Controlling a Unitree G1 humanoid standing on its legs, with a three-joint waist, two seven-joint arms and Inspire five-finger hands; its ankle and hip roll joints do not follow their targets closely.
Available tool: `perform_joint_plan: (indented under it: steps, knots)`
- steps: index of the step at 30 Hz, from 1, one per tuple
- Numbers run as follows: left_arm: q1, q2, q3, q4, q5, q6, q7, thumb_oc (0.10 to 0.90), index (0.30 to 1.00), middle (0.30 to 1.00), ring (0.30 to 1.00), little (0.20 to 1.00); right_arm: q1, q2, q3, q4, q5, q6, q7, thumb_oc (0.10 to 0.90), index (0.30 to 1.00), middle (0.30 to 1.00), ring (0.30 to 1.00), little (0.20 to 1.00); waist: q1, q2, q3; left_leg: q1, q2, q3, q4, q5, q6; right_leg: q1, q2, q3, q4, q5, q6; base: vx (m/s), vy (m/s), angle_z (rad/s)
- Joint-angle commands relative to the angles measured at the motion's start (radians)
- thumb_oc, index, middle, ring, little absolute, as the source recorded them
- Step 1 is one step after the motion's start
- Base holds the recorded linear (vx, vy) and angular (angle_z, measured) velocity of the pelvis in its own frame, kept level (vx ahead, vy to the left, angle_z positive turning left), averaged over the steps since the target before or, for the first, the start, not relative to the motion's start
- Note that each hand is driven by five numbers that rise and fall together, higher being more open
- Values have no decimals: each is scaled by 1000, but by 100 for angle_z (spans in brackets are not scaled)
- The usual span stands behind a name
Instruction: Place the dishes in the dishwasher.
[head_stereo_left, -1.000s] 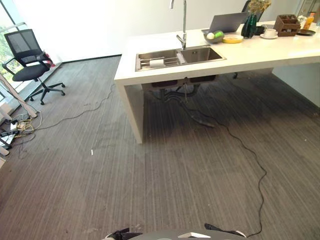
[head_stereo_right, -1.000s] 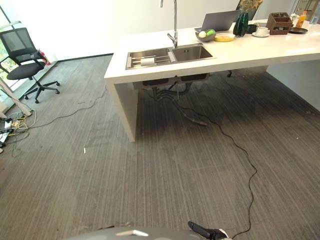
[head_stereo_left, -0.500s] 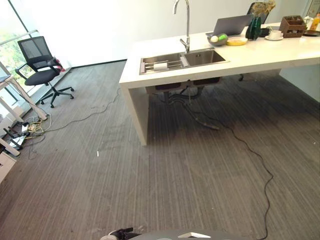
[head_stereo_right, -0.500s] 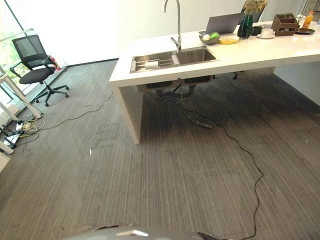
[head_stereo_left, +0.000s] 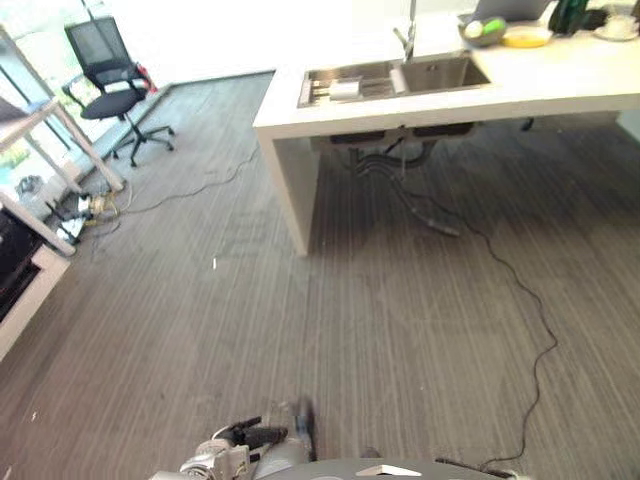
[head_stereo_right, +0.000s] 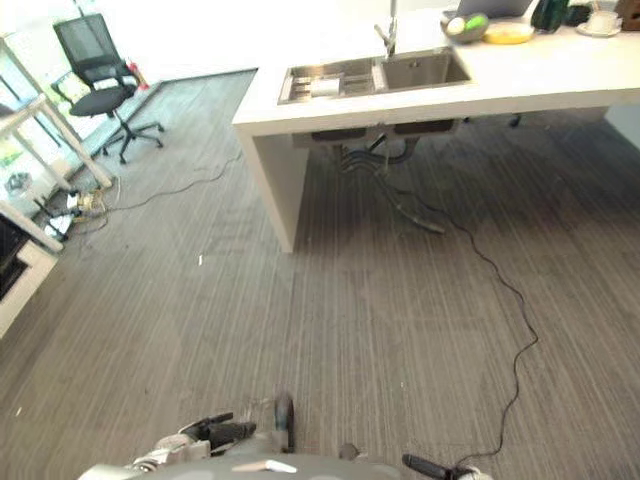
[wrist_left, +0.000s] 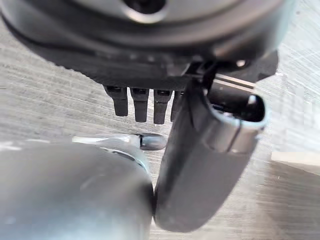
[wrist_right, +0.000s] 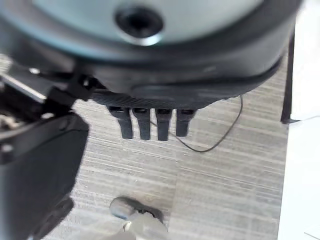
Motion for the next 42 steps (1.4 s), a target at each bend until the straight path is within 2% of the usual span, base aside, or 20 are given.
perform_joint_plan:
  steps: [1,2,5,7,9,12,14,17,19,20,22,23,25,32,33,34,35,38,41,42]
  knots:
    - [91,12,-49,76,101,50,8,800,900,900,900,900,-11,4,-2,-19,-14,-17,-5,800,900,900,900,900,23,-60,-24,-78,-48,42,83,-44,68,202,-100,103,-95,-26,187,390,94,-26]
    - [101,31,-22,88,107,55,15,800,900,900,900,900,1,23,4,-16,-26,-17,0,800,900,900,900,900,29,-61,-54,-48,-46,57,40,1,83,221,-95,105,-95,-42,190,378,129,-76]
    - [103,40,-13,91,107,55,17,800,900,900,900,900,6,32,4,-12,-25,-17,-1,800,900,900,900,900,23,-72,-68,-36,-57,65,33,4,88,226,-105,104,-95,-39,194,254,97,-42]
    - [102,58,24,79,80,48,13,800,900,900,900,900,16,52,-8,-13,0,-19,8,800,900,900,900,900,24,-97,-98,23,-86,82,6,-28,113,185,-130,103,52,-10,230,411,224,-29]
    - [63,67,36,41,17,31,20,800,900,900,900,900,7,62,-14,-42,30,-32,12,800,900,900,900,900,-3,-105,-84,82,-111,64,6,-68,132,96,-119,122,316,117,302,293,203,-34]
    - [13,66,36,-21,-74,7,52,800,900,900,900,900,-4,64,-32,-66,74,-45,-1,800,900,900,900,900,-33,-77,-66,140,-95,28,6,-98,139,16,-55,145,512,227,331,189,81,7]
    - [-63,51,25,-189,-218,-49,107,800,900,900,900,900,-16,61,-68,-121,158,-70,-17,800,900,900,900,900,-83,-39,-19,223,-77,-22,6,-136,148,-149,-16,97,720,199,330,372,140,58]
    - [-133,83,-45,-353,-124,-84,172,800,900,900,900,900,-14,55,-74,-157,196,-86,-22,800,900,900,900,900,-105,-28,1,254,-81,-50,6,-148,147,-218,-38,80,691,181,302,290,44,68]
    - [-122,133,-25,-810,-124,-165,262,800,900,900,900,900,47,62,-86,-220,232,-111,-27,800,900,900,900,900,-113,-43,12,305,-96,-102,6,-196,135,-264,-107,44,428,124,268,545,-133,61]
    - [-126,134,-3,-890,-136,-190,288,800,900,900,900,900,59,69,-84,-222,229,-112,-30,800,900,900,900,900,-117,-57,8,318,-102,-113,6,-211,125,-291,-133,53,315,149,267,439,-158,51]
    - [-117,134,-2,-901,-134,-186,292,800,900,900,900,900,62,70,-82,-223,229,-112,-31,800,900,900,900,900,-123,-53,9,326,-97,-118,6,-216,125,-274,-130,47,300,150,268,272,-90,36]
    - [-164,163,12,-1044,-78,-221,366,800,900,900,900,900,88,71,-72,-214,220,-103,-32,800,900,900,900,900,-152,-76,3,368,-98,-150,6,-266,102,-309,-174,101,112,197,288,372,-121,36]
    - [-219,199,8,-1084,3,-230,435,800,900,900,900,900,102,69,-61,-206,211,-94,-32,800,900,900,900,900,-182,-80,-2,398,-87,-170,6,-302,90,-326,-184,169,29,236,316,525,-173,41]
    - [-314,216,65,-1307,160,-261,569,800,900,900,900,900,124,59,-45,-134,191,-84,-20,800,900,900,900,900,-198,-95,-61,444,-67,-202,6,-336,70,-265,-186,204,-27,293,320,288,-168,34]
    - [-320,224,90,-1361,238,-260,623,800,900,900,900,900,119,55,-31,-112,174,-84,-17,800,900,900,900,900,-196,-75,-84,469,-20,-202,6,-283,49,-235,-157,192,-36,275,306,536,-407,-10]
    - [-340,237,110,-1427,392,-226,705,800,900,900,900,900,98,32,-18,-123,172,-99,-32,800,900,900,900,900,-173,-77,-70,359,-12,-205,332,-129,10,-109,-129,174,-78,247,254,614,-510,-3]
    - [-346,243,105,-1428,420,-212,710,800,900,900,900,900,89,20,-18,-133,171,-103,-37,800,900,900,900,900,-164,-97,-54,294,-19,-195,473,-91,4,-69,-144,165,-82,231,238,390,-352,9]
    - [-339,254,96,-1441,447,-201,680,800,900,900,900,900,71,-2,-19,-143,169,-103,-43,800,900,900,900,900,-135,-123,-16,187,-44,-182,716,-112,13,-6,-153,164,-87,194,208,203,-177,3]
    - [-301,250,75,-1441,462,-209,657,800,900,900,900,900,64,-9,-18,-166,166,-105,-48,800,900,900,900,900,-107,-127,-1,62,-17,-87,655,-113,18,52,-159,176,-94,172,196,370,-43,-21]
    - [-273,267,62,-1441,474,-214,641,800,900,900,900,900,61,-11,-21,-172,166,-112,-48,800,900,900,900,900,-92,-111,-6,36,-4,-61,505,-104,20,76,-147,177,-95,160,203,355,115,-9]
